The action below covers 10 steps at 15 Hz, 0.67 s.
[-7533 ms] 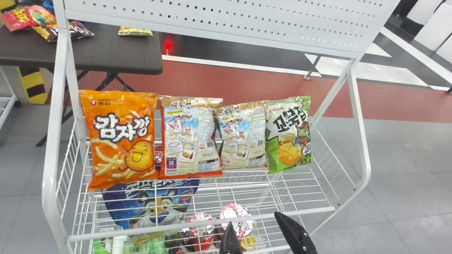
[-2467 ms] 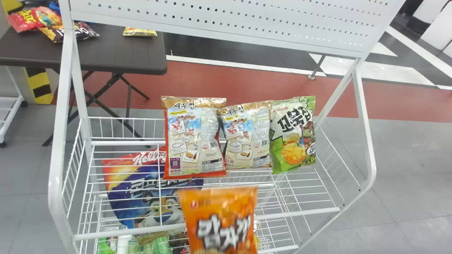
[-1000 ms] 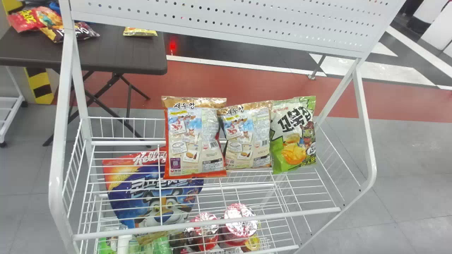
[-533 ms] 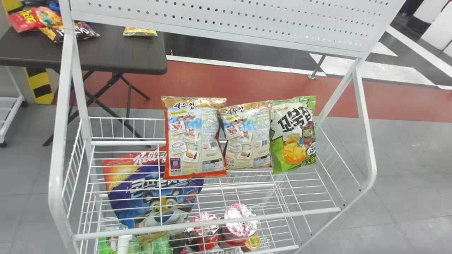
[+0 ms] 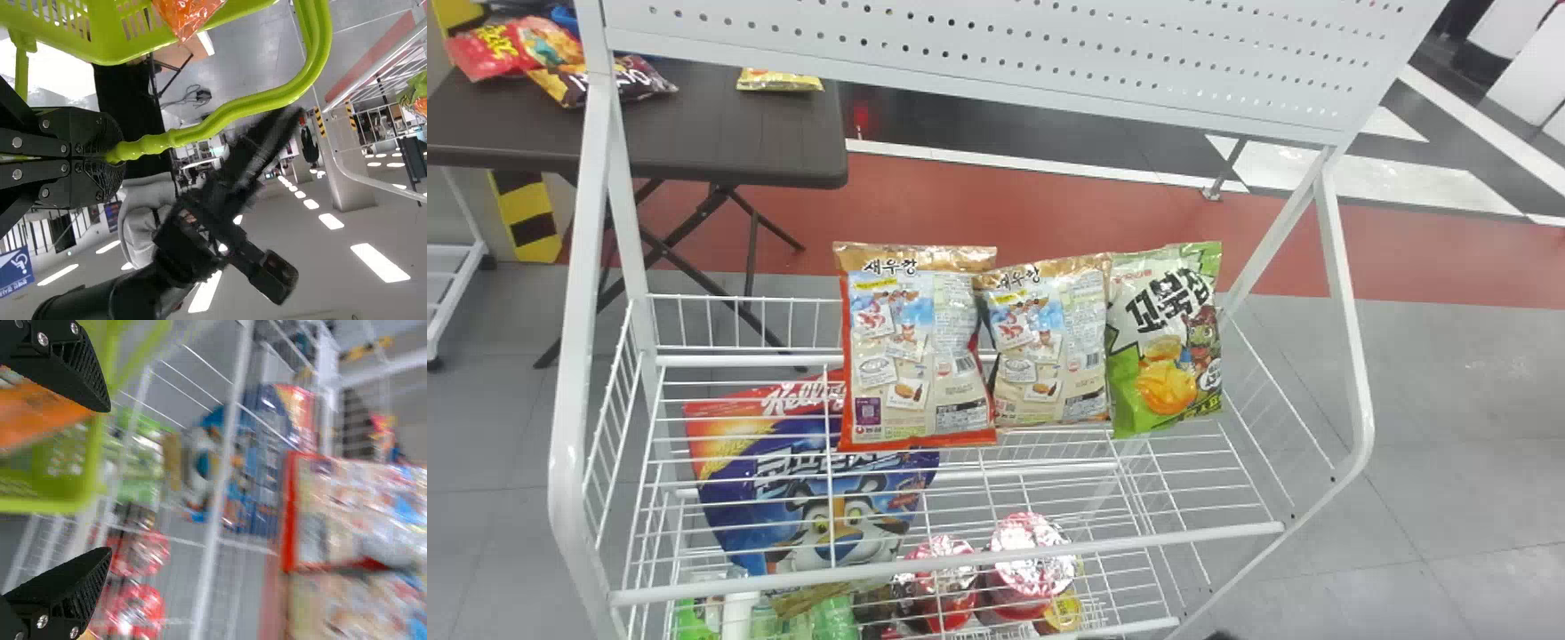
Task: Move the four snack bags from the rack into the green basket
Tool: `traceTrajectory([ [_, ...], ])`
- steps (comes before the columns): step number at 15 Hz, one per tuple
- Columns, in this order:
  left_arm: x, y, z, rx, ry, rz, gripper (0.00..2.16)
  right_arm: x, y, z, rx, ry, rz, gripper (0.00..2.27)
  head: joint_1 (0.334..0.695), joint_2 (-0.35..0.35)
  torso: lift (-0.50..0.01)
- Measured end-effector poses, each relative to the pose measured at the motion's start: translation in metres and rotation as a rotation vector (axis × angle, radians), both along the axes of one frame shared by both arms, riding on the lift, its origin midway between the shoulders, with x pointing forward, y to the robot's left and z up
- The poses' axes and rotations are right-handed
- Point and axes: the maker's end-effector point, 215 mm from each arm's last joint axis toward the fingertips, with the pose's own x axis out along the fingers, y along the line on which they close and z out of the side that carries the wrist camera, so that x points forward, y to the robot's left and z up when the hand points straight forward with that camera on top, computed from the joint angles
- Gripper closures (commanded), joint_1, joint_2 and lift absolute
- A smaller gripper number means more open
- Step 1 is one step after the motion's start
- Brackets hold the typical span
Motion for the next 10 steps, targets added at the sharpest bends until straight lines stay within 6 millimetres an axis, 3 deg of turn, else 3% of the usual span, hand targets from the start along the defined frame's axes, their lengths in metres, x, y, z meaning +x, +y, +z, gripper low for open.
traceTrajectory([
  [2, -0.002, -0.003, 0.0, 0.001, -0.004, -0.007, 1.93, 0.04, -0.011, 0.041, 0.03, -0.151, -0.041, 0.05, 0.695, -0.35, 0.0],
  [5, -0.002, -0.006, -0.001, 0.003, -0.016, -0.014, 1.93, 0.103, -0.007, 0.069, 0.056, -0.276, -0.075, 0.07, 0.695, -0.35, 0.0],
  [10, 0.001, -0.004, 0.0, 0.0, -0.019, -0.014, 1.93, 0.208, 0.027, 0.049, -0.021, -0.296, -0.094, 0.08, 0.695, -0.35, 0.0],
])
